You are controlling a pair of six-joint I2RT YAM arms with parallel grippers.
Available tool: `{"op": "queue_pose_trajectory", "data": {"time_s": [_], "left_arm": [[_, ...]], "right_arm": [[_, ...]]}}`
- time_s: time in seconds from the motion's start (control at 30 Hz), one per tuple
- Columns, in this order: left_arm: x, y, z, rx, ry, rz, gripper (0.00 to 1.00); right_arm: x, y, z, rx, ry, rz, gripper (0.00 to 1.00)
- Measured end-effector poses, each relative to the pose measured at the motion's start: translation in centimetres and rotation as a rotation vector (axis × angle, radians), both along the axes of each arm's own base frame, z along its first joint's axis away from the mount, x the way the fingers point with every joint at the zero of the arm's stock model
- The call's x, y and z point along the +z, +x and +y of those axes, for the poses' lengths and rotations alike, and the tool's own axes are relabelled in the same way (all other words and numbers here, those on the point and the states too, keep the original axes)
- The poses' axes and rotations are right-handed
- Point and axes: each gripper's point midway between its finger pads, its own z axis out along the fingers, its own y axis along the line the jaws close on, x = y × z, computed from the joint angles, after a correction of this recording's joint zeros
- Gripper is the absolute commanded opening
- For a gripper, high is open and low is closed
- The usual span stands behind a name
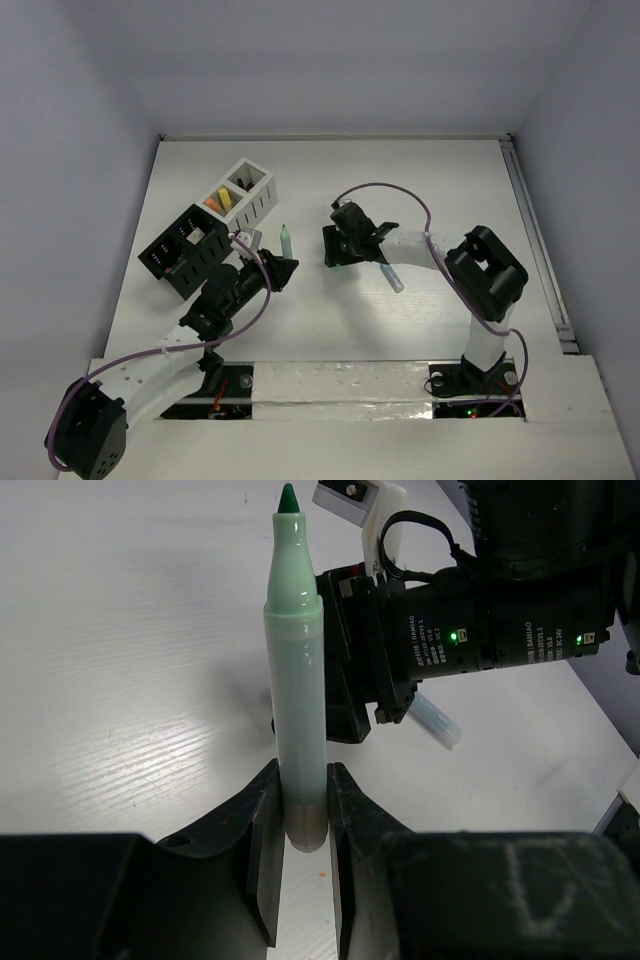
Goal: Sort the stationery into containers
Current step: Close the pen cap on the pen.
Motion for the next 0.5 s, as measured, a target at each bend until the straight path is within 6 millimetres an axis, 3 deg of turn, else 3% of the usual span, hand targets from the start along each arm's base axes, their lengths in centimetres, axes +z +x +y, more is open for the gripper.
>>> {"op": "queue_pose_trajectory", "data": {"time_s": [0.5], "left_arm": [[-0.1,0.0,0.1,0.003,0.002,0.004,0.0]], "right_arm": [[-0.5,1.3,-0.4,-0.009,-0.197,-0.053,0.4]]}}
